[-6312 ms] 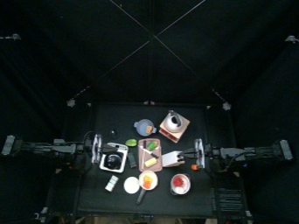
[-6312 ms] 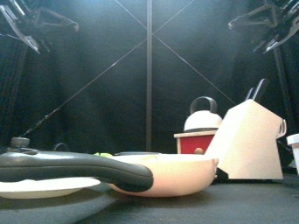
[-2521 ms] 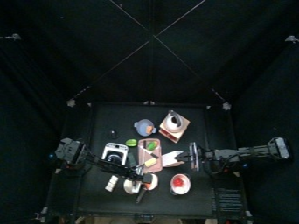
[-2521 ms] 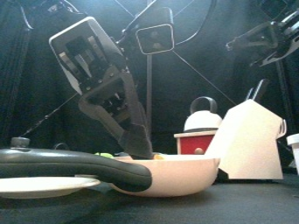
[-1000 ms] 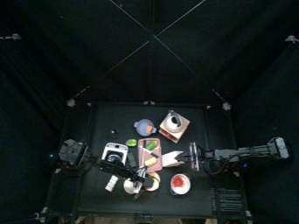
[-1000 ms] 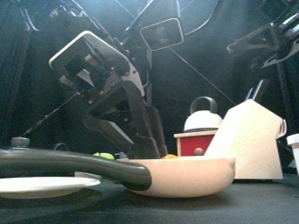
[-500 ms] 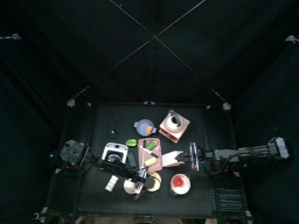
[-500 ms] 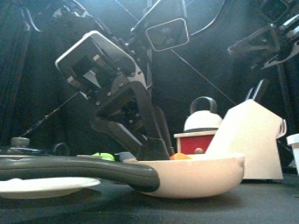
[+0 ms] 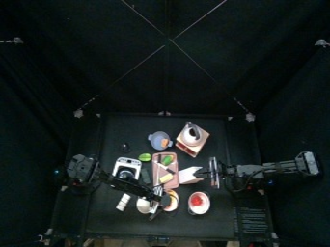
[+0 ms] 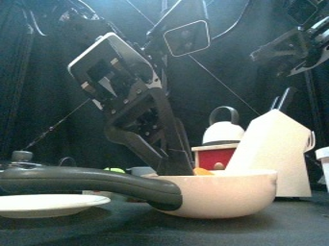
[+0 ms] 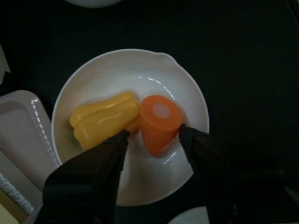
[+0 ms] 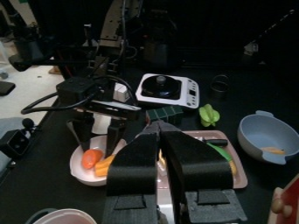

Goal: Grab corn bottom

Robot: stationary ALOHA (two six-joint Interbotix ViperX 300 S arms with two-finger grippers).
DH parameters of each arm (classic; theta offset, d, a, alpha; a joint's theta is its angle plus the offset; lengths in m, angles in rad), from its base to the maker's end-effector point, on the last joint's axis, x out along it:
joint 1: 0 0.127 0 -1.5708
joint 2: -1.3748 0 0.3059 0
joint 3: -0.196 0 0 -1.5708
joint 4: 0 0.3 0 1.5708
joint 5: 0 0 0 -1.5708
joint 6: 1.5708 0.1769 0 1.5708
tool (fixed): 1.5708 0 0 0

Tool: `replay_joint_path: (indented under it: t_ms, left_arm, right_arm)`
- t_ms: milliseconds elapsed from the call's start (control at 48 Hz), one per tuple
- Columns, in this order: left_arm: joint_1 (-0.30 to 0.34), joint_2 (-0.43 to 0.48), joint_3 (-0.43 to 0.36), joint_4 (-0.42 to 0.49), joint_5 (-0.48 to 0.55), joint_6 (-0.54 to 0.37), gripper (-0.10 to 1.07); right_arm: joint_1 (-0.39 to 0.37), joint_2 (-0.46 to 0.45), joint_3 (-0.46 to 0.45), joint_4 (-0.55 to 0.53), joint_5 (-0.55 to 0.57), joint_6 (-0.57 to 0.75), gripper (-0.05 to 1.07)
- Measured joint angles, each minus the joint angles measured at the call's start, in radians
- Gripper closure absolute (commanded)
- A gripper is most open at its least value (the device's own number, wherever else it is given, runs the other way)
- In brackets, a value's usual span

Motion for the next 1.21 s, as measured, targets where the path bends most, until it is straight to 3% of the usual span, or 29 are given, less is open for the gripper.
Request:
replay_joint_path:
  t_ms: [750, 1062, 1208]
  left_arm:
    - [0.002, 0.018, -0.002, -0.002, -0.041, 0.0, 0.13]
    - [0.005, 0.028, 0.0, 0.0, -0.04, 0.0, 0.28]
    - [0.003, 0.026, 0.0, 0.0, -0.038, 0.0, 0.29]
  right_arm:
    - [-0.009, 0.0, 0.006, 0.0, 0.0, 0.0, 1.0]
    - [-0.011, -0.002, 0.008, 0.0, 0.0, 0.0, 1.0]
    - [-0.011, 0.0, 0.008, 0.0, 0.0, 0.0, 1.0]
